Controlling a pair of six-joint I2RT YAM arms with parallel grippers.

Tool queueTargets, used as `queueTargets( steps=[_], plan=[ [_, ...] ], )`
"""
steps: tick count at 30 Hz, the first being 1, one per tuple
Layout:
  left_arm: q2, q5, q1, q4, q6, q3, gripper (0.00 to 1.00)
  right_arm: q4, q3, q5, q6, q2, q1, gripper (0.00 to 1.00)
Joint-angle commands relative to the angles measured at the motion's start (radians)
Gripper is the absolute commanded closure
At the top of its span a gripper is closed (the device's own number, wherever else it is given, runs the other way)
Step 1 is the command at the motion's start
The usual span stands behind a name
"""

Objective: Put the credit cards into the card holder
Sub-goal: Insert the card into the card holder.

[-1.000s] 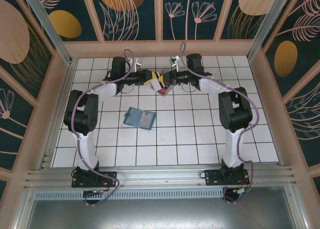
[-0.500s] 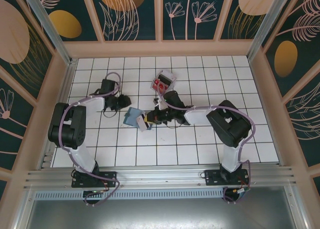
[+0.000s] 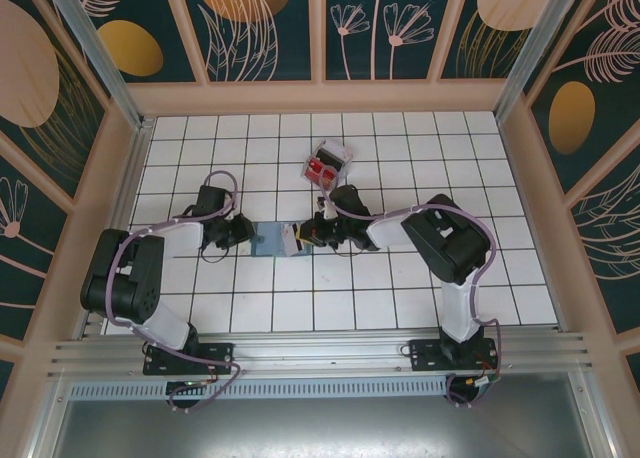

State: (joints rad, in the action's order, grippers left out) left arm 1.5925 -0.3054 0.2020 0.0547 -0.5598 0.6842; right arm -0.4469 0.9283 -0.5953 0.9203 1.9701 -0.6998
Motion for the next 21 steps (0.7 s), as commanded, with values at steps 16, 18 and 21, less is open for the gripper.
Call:
queueTargets(
  steps=[16,18,21],
  plan=[
    [-0.002,-0.061,0.052,0.039,-0.042,-0.04,0.88,-0.026,-0.016,0.049,-0.094,-0.082,0.005,1.0],
    [0.003,-0.063,0.052,0.037,-0.04,-0.038,0.88,-0.024,-0.006,0.042,-0.107,-0.069,0.004,1.0],
    [0.002,-0.063,0.051,0.039,-0.037,-0.038,0.88,-0.047,-0.003,0.024,-0.114,-0.054,0.002,1.0]
  ],
)
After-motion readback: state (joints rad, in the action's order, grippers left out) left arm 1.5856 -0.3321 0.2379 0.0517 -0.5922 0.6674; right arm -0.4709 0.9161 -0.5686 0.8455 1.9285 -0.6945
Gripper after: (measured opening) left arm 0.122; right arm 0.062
